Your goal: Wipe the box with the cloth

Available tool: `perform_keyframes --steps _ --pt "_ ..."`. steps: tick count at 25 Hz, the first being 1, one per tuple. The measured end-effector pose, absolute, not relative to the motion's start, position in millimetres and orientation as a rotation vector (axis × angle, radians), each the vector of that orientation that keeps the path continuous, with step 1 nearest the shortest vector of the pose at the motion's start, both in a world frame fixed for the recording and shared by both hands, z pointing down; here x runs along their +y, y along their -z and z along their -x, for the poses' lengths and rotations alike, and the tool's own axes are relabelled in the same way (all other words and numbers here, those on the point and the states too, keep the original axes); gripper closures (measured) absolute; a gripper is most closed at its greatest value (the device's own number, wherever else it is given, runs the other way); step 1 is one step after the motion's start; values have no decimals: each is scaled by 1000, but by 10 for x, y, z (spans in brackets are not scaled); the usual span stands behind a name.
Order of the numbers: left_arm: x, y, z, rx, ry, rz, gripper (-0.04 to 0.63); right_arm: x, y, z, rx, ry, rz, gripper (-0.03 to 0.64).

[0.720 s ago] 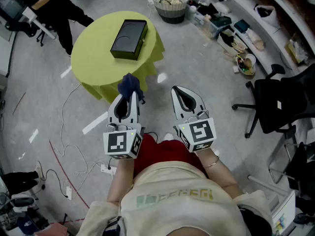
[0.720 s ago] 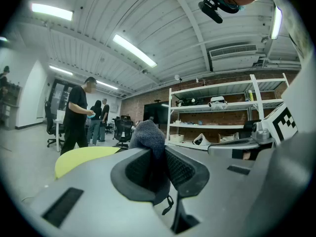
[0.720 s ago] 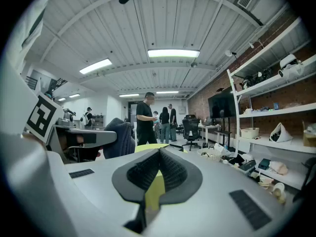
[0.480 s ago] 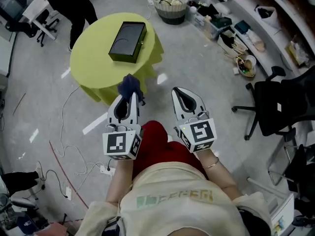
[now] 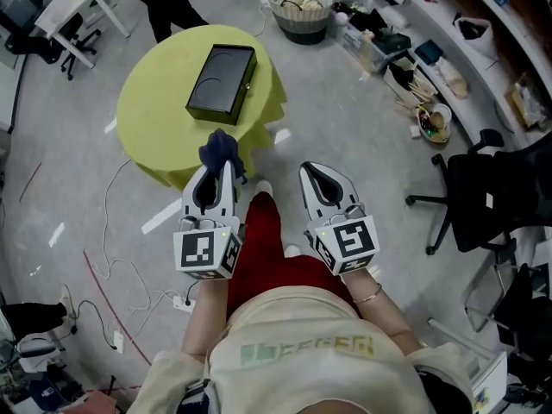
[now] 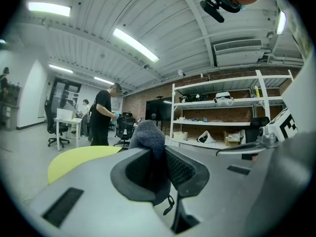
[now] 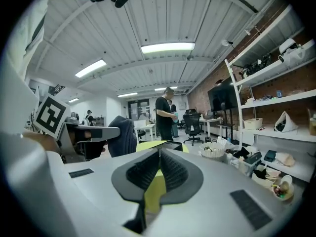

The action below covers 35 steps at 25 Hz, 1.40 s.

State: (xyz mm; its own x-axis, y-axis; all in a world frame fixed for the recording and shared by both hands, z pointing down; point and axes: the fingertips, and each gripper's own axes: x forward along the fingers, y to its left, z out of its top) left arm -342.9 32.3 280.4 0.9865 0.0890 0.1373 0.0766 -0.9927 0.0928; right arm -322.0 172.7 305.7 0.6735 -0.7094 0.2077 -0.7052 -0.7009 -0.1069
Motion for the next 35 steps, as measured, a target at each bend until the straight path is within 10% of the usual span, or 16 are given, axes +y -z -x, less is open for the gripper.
perform_keyframes --steps 35 --pt "-1567 -3048 119 -205 -299 -2961 531 -462 -3236 -643 1606 460 2673 578"
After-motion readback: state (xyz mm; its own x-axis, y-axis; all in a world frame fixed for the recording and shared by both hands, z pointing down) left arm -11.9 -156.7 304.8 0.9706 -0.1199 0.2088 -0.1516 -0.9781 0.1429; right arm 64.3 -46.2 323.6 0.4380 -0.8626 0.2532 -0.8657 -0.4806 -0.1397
